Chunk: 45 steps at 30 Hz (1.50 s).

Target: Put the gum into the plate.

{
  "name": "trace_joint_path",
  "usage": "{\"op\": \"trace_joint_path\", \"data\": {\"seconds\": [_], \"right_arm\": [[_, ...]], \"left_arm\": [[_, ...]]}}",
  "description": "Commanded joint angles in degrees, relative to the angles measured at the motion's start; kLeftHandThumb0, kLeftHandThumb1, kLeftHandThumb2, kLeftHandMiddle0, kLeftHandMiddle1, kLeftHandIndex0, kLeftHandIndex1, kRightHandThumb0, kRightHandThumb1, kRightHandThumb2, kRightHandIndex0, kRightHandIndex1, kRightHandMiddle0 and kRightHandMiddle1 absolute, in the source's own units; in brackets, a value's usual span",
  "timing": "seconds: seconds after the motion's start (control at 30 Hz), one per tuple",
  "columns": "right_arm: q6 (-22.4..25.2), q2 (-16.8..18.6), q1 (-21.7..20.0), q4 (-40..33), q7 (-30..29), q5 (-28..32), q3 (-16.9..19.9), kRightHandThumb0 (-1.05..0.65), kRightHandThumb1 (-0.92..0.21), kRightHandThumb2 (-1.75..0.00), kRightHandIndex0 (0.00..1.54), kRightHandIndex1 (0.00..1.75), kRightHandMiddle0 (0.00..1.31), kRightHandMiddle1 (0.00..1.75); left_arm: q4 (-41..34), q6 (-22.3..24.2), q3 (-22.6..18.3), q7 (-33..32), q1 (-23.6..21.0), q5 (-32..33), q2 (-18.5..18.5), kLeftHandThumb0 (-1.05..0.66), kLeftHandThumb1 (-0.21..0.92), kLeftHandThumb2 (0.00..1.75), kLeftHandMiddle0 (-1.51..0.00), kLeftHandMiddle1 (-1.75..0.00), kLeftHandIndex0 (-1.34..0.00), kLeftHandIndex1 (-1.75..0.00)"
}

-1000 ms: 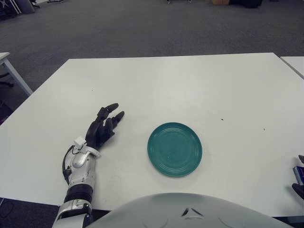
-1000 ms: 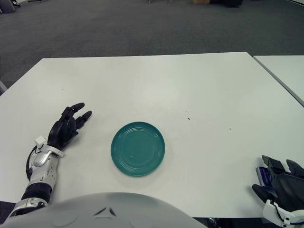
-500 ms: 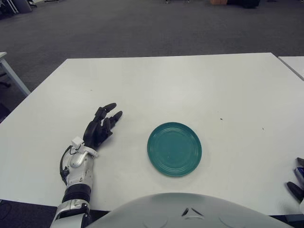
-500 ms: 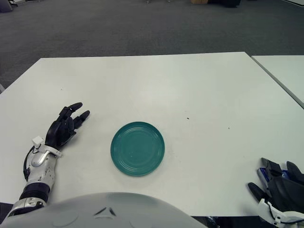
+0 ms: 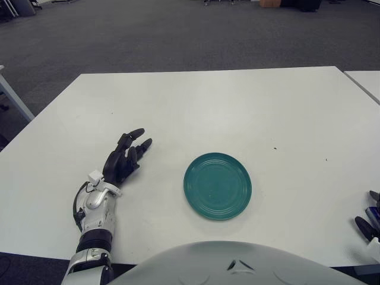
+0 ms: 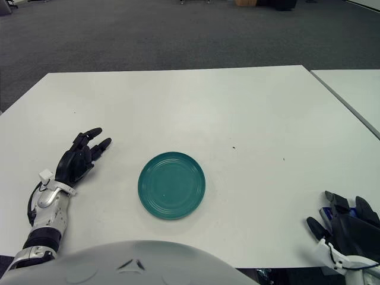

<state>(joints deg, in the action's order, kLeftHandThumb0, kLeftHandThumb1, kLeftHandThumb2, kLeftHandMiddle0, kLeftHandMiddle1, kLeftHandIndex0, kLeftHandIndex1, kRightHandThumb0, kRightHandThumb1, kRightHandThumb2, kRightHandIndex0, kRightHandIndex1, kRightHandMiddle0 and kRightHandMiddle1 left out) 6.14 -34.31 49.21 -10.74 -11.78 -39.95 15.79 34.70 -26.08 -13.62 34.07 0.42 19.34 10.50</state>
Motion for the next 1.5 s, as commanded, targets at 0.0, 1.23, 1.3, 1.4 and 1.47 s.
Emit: {"op": "trace_joint_path", "data": {"seconds": [0.0, 1.23, 1.3, 1.4, 1.47], "right_arm": [[-0.2, 4.4, -0.4, 3.8, 2.3, 0.5, -5.4, -1.01, -0.92, -0.90, 0.20, 0.01, 0.00, 0.54], [2.4, 2.2, -6.0, -0.7, 3.1, -1.6, -12.5, -0.98, -0.92, -0.90, 0.24, 0.01, 0.00, 0.59], [2.8, 2.1, -6.5, -0.9, 3.4, -1.9, -13.2, -0.98, -0.92, -0.91, 0.24, 0.01, 0.00, 0.58], [3.1, 2.0, -7.0, -1.2, 3.6, -2.4, -14.0, -0.98, -0.92, -0.91, 0.24, 0.00, 0.00, 0.57], [3.4, 2.0, -7.4, -1.5, 3.8, -2.8, -14.6, -0.97, -0.92, -0.91, 0.24, 0.00, 0.00, 0.56]], "left_arm": [[1.9, 1.7, 0.0, 0.2, 0.9, 0.0, -0.1, -0.88, 0.92, 0.81, -0.54, -0.03, 0.00, -0.84], [1.0, 2.0, 0.3, -0.2, 1.3, -0.1, -0.4, -0.88, 0.92, 0.81, -0.54, -0.03, 0.00, -0.84], [1.0, 1.9, 0.4, -0.2, 1.3, -0.2, -0.5, -0.88, 0.92, 0.81, -0.54, -0.03, 0.00, -0.84], [1.0, 1.9, 0.4, -0.3, 1.3, -0.2, -0.5, -0.88, 0.92, 0.81, -0.54, -0.03, 0.00, -0.84], [1.0, 1.9, 0.4, -0.3, 1.3, -0.2, -0.5, -0.88, 0.92, 0.81, -0.54, -0.03, 0.00, -0.84]]}}
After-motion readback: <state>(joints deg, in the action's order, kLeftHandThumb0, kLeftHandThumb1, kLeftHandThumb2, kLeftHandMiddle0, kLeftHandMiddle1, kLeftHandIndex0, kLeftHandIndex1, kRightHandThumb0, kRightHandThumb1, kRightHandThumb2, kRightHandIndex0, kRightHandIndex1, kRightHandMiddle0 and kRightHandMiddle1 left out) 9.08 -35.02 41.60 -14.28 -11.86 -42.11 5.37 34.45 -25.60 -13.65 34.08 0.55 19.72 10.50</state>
